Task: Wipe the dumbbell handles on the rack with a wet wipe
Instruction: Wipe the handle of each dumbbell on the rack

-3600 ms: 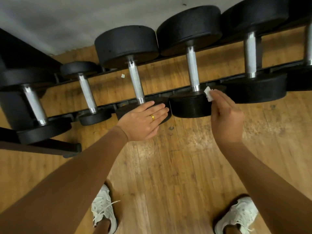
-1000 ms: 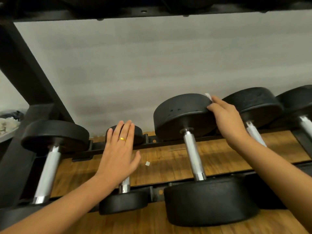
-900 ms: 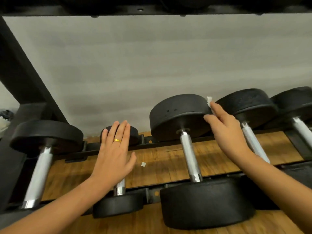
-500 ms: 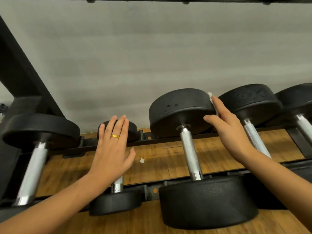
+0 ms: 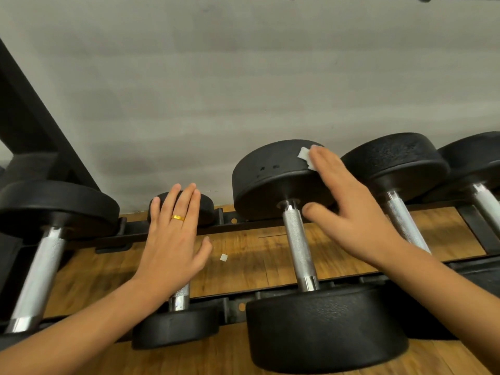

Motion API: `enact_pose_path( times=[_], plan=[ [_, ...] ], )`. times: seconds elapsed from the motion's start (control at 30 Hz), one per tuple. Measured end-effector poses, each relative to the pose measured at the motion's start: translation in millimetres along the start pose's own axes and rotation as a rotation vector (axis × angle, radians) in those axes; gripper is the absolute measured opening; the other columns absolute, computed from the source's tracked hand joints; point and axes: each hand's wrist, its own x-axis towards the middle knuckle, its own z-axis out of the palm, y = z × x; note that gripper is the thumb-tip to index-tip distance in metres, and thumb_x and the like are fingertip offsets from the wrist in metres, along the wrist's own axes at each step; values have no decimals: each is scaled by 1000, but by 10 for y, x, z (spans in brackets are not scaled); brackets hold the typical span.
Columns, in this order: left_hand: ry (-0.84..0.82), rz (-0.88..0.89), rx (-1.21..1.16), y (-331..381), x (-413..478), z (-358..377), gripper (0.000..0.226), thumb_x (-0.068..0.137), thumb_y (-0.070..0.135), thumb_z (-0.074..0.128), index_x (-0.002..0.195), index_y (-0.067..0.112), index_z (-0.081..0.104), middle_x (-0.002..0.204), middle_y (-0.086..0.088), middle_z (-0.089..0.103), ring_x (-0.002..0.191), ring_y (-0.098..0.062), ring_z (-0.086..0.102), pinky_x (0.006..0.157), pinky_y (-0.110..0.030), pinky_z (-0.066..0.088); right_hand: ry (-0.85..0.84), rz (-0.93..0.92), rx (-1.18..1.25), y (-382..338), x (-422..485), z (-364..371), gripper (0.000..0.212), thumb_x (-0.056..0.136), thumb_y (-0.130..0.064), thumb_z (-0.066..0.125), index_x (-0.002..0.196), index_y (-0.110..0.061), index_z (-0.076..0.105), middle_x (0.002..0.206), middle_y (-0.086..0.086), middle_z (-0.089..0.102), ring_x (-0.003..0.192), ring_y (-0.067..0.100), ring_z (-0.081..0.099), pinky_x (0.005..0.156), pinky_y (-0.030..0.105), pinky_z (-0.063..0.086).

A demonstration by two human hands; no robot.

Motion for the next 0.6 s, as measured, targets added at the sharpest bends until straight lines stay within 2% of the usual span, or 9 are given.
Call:
enact_pose_path(
  times=[0.07, 0.13, 0.17, 0.2, 0.27, 0.33, 0.4, 0.47, 0.6],
  plan=[
    [-2, -3, -2, 8, 5, 0, 84, 88, 41, 54, 159, 5, 29, 166, -13, 29, 156, -33, 18, 124, -57, 12, -24, -55, -203, 58, 32, -17, 82, 91, -52, 44, 161, -29, 8, 167, -15, 8, 150, -6, 2, 115, 16, 12],
    [-9, -3, 4, 14, 7, -11, 84, 87, 41, 54, 159, 4, 29, 166, -14, 29, 156, -33, 18, 124, -58, 12, -12, 4, -152, 115, 87, -68, 75, 96, -53, 45, 160, -30, 12, 162, -15, 23, 145, -10, 18, 114, 15, 21],
    [-12, -3, 5, 15, 5, -18, 84, 87, 41, 54, 159, 4, 30, 166, -14, 29, 156, -33, 18, 124, -58, 13, 2, 35, -57, 137, 119, -90, 67, 99, -48, 48, 157, -30, 21, 152, -19, 35, 134, -18, 29, 107, 8, 27],
    [-12, -2, 5, 15, 3, -21, 84, 87, 41, 55, 159, 4, 29, 166, -14, 29, 156, -33, 18, 124, -58, 13, 17, 57, 28, 129, 136, -105, 59, 100, -44, 49, 153, -31, 27, 140, -25, 41, 123, -23, 35, 99, 3, 31],
    [-5, 4, 6, 9, 3, -25, 84, 87, 41, 55, 159, 4, 29, 165, -14, 29, 156, -33, 19, 124, -58, 14, 35, 66, 80, 90, 163, -82, 53, 101, -48, 48, 149, -33, 32, 136, -25, 41, 118, -23, 38, 94, 5, 34],
    [0, 8, 11, -5, 0, -21, 84, 87, 40, 55, 159, 4, 29, 165, -14, 29, 156, -34, 19, 124, -59, 15, 15, 18, -14, 23, 175, -25, 65, 97, -57, 44, 153, -30, 26, 146, -23, 33, 128, -22, 30, 102, 7, 30],
    [0, 6, 19, -4, -6, -10, 85, 87, 41, 55, 159, 4, 28, 166, -14, 29, 156, -34, 19, 124, -59, 15, -30, -57, -181, -5, 177, 20, 79, 94, -63, 37, 160, -26, 13, 162, -18, 14, 146, -9, 9, 114, 12, 12],
    [-5, 3, 21, 6, -5, -3, 85, 88, 42, 54, 160, 5, 27, 166, -14, 28, 156, -33, 18, 124, -59, 15, -42, -92, -265, 33, 177, 13, 82, 94, -67, 31, 161, -25, 7, 166, -15, 4, 148, -6, -4, 116, 15, 4],
    [-7, 0, 3, 13, 6, -7, 84, 87, 41, 54, 159, 4, 30, 165, -14, 29, 156, -34, 20, 123, -60, 17, 27, 37, -67, 162, 223, -96, 76, 96, -68, 34, 159, -29, 17, 161, -18, 23, 135, -14, 20, 112, 15, 24]
  ],
)
